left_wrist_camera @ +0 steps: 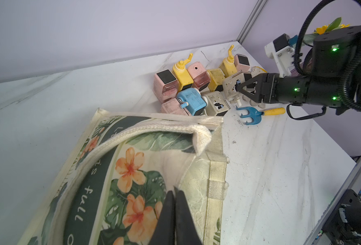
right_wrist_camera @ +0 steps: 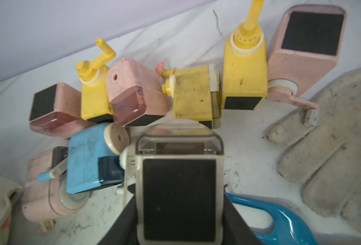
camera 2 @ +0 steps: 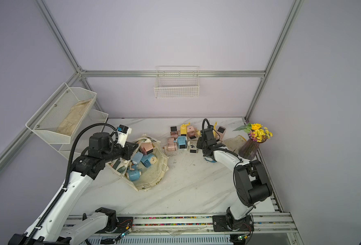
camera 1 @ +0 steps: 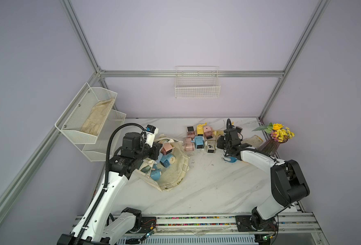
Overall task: Take out the pencil sharpeners from the tote bags
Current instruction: Place the pencil sharpener at the center of the board.
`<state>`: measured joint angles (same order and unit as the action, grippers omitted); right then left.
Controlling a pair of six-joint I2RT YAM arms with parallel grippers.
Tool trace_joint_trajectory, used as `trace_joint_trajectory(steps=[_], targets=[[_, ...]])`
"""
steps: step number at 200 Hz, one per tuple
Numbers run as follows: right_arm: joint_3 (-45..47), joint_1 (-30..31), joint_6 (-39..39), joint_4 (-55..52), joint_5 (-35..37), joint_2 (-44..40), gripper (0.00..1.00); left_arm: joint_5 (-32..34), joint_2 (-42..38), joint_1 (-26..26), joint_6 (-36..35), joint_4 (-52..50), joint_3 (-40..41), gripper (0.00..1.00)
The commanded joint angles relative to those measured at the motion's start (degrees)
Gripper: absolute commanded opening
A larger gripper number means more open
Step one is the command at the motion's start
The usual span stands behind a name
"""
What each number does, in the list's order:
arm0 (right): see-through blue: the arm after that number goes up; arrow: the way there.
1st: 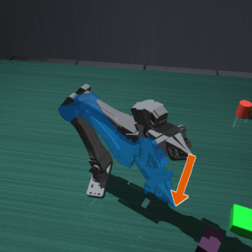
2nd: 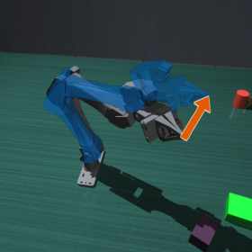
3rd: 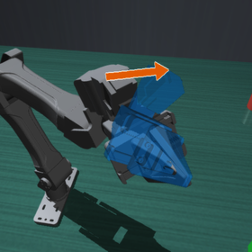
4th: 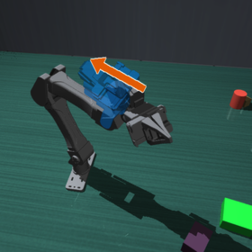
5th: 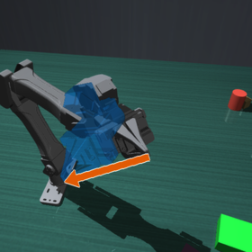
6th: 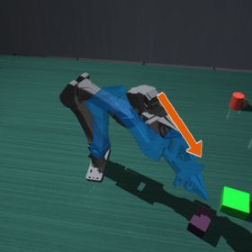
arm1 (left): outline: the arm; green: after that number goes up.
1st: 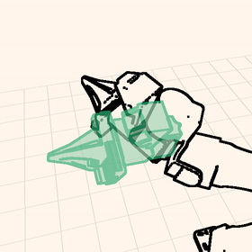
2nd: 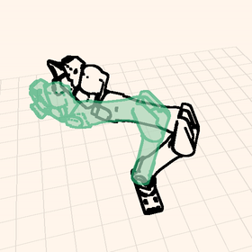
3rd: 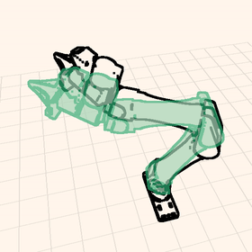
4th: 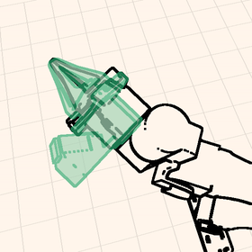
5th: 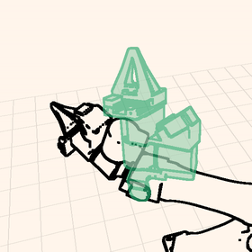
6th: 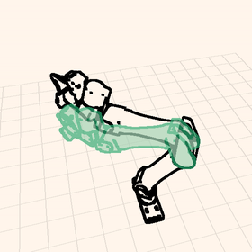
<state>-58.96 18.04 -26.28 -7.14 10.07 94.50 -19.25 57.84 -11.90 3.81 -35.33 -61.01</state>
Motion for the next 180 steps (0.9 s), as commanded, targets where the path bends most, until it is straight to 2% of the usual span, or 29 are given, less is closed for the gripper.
trace_joint_trajectory(steps=[1, 52, 109, 180], targets=[[-0.62, -1.06, 0.29, 3.48, 0.14, 1.13, 0.25, 0.66, -1.00, 0.46, -0.02, 0.00, -0.77, 0.05], [-0.34, -1.78, -0.59, 2.53, -0.34, 4.54, 0.25, 0.59, -0.70, 0.46, 0.05, 0.00, -0.67, 0.05], [1.34, -2.18, -2.60, -1.05, 7.37, 3.99, 0.25, 0.41, -0.45, 0.47, 0.05, 0.00, -0.68, 0.05], [2.00, -2.20, -4.71, -3.84, 9.75, -2.84, 0.29, 0.36, -0.38, 0.45, 0.01, -0.05, -0.69, 0.06]])
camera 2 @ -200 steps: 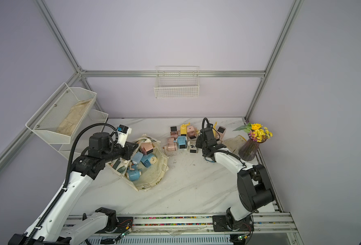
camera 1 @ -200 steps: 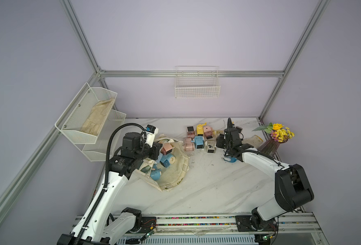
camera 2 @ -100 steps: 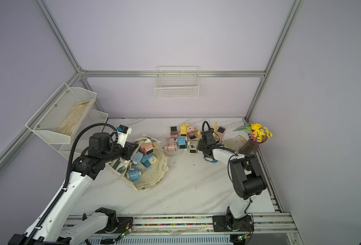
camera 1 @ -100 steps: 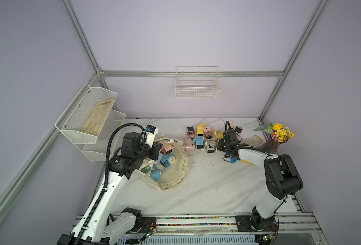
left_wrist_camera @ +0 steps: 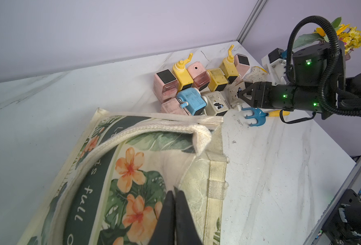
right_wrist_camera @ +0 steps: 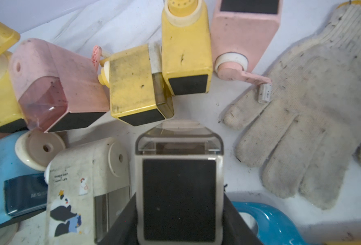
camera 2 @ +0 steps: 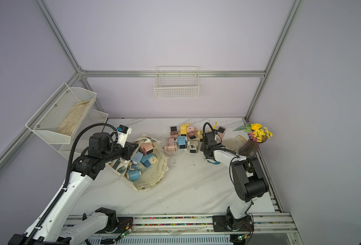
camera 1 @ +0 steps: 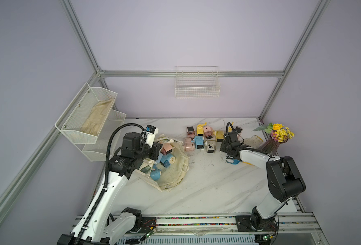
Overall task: Take out the pencil sharpeners from the tote bags
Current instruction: Place the pencil sharpener at the center of the board.
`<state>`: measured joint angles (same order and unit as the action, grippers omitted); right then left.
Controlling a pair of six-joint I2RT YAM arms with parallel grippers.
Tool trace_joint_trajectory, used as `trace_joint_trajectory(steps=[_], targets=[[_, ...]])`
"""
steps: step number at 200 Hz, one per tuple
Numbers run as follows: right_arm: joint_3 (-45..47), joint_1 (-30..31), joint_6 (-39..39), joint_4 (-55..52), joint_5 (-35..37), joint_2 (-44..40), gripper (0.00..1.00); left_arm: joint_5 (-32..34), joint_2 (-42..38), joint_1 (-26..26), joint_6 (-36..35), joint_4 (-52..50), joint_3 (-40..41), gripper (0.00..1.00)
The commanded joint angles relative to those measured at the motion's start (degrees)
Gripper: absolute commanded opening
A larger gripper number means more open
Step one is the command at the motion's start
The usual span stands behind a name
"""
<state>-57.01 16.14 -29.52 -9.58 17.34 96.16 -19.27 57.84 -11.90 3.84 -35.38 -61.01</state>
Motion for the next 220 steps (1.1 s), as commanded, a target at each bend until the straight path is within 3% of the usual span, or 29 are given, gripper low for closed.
trace_joint_trajectory(steps=[1, 44, 116, 129, 144, 171, 220], targets=[[0.15, -0.27, -1.40, -1.31, 2.45, -4.72, 0.29, 0.42, -0.37, 0.46, 0.01, 0.02, -0.69, 0.06], [-1.32, -0.26, 1.65, 2.29, -9.98, -3.50, 0.32, 0.51, -0.36, 0.49, 0.03, 0.04, -0.62, 0.06], [-1.53, -2.18, 2.27, 3.80, -13.44, -1.15, 0.36, 0.58, -0.36, 0.47, 0.03, -0.04, -0.68, 0.06], [-1.30, -2.75, 2.19, 3.88, -14.29, -0.82, 0.40, 0.59, -0.36, 0.47, 0.03, -0.04, -0.66, 0.06], [-1.00, -3.46, 1.95, 3.97, -14.32, -0.58, 0.52, 0.63, -0.45, 0.45, -0.01, -0.05, -0.68, 0.06], [-0.41, -4.17, 1.81, 4.57, -14.89, -0.73, 0.66, 0.80, -0.72, 0.47, -0.04, -0.04, -0.60, 0.07], [-0.03, -4.66, 1.66, 5.02, -15.22, -0.74, 0.71, 0.48, -0.62, 0.47, -0.07, -0.04, -0.60, 0.07]])
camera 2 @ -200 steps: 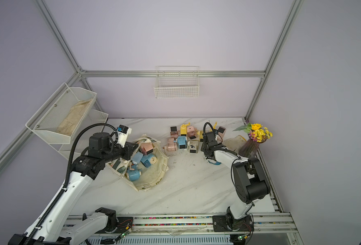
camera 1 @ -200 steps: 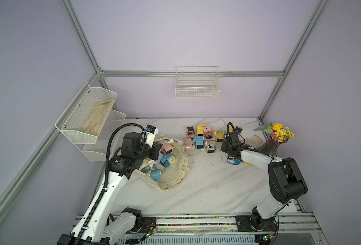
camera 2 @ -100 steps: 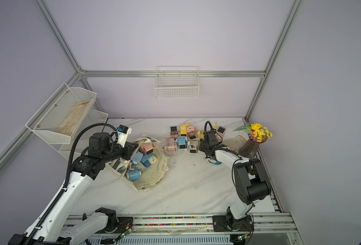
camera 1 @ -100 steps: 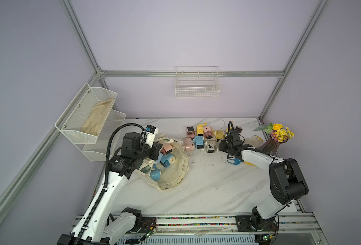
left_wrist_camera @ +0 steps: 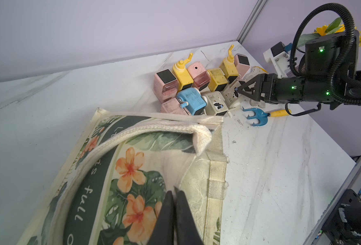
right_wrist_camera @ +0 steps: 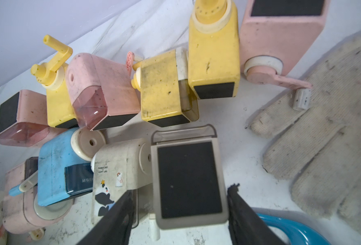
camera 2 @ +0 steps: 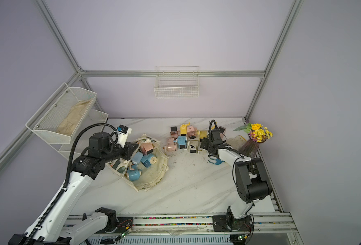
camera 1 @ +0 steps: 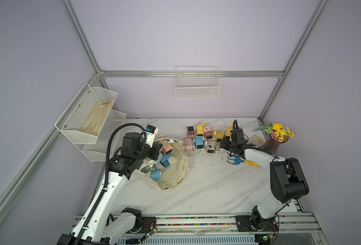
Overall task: Take out the pencil sharpeners from the tote bags
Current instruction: Place the pencil sharpener at the center of the board.
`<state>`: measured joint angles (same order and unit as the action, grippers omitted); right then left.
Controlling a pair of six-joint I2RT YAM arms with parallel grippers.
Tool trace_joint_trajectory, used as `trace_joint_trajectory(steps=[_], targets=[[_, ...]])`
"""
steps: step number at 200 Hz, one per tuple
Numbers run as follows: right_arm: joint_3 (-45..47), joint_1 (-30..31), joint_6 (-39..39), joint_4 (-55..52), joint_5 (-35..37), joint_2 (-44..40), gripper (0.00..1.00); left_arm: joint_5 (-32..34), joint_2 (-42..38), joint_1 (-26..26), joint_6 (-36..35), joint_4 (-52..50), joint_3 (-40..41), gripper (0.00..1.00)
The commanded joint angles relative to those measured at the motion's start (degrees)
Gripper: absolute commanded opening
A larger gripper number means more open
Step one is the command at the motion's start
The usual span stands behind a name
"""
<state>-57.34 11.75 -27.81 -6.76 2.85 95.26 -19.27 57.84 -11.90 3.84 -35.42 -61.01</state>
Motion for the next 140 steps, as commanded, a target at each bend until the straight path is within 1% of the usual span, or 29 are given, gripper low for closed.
trace_joint_trajectory(steps=[1, 38, 75, 88, 105, 140], targets=[[0.26, -0.34, -0.05, 2.24, -0.74, 0.17, 0.71, 0.56, -0.63, 0.48, -0.07, 0.00, -0.60, 0.07], [0.49, -0.38, -0.04, 2.57, -1.85, -0.25, 0.79, 0.63, -0.67, 0.49, -0.06, -0.02, -0.60, 0.08], [0.83, -0.34, -1.19, 1.89, 3.76, -0.39, 0.86, 0.57, -0.63, 0.43, -0.06, -0.04, -0.60, 0.08], [0.76, -0.39, -1.54, 1.34, 6.14, 0.16, 0.88, 0.63, -0.63, 0.48, -0.06, 0.00, -0.60, 0.08], [0.77, -0.39, -1.80, 1.36, 7.54, 1.05, 0.90, 0.51, -0.54, 0.48, -0.03, 0.00, -0.55, 0.08], [0.63, -0.40, -1.41, 1.86, 7.17, 3.06, 0.91, 0.55, -0.38, 0.48, -0.05, 0.00, -0.60, 0.08]])
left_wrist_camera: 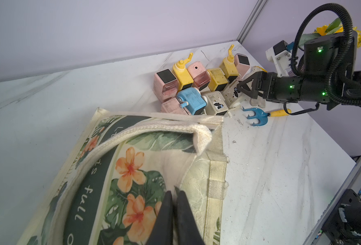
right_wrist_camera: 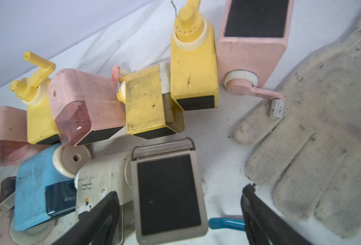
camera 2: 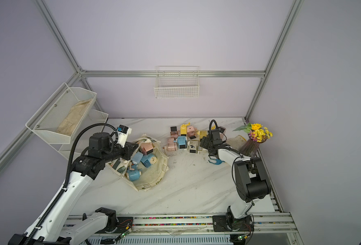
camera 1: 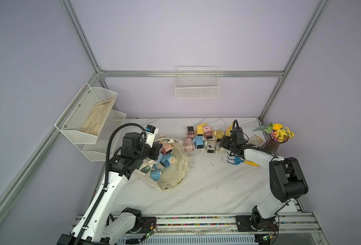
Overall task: Take out the pencil sharpeners from the tote bags
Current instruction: Place the pencil sharpener at the center of the board.
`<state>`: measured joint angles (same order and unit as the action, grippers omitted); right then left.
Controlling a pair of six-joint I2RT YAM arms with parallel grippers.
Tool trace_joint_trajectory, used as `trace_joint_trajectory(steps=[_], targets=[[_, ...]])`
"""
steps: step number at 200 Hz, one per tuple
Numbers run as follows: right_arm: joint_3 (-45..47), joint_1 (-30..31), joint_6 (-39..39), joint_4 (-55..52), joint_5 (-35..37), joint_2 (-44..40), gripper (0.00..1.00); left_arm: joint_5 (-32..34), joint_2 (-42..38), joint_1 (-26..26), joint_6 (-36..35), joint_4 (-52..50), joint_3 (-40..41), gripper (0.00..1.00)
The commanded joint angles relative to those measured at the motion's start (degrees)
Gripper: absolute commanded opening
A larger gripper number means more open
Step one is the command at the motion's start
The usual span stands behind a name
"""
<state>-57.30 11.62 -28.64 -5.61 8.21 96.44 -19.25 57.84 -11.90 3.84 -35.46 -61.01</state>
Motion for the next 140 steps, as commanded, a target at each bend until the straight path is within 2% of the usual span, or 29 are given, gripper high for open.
trace_joint_trajectory(steps=[1, 53, 111, 140], targets=[[0.60, -0.28, -0.56, 0.69, 1.81, 1.94, 0.91, 0.57, -0.42, 0.48, -0.05, 0.04, -0.60, 0.08], [1.12, -0.28, -0.80, 1.22, 0.89, 0.10, 0.92, 0.63, -0.45, 0.48, -0.06, 0.04, -0.54, 0.08], [-0.20, 0.11, 2.46, -2.61, -2.10, -12.56, 0.92, 0.81, -0.54, 0.47, -0.20, 0.04, -0.45, 0.08], [0.36, 1.87, 5.36, -1.16, -11.95, -22.44, 0.86, 0.82, -0.45, 0.56, -0.33, -0.04, -0.60, 0.08]])
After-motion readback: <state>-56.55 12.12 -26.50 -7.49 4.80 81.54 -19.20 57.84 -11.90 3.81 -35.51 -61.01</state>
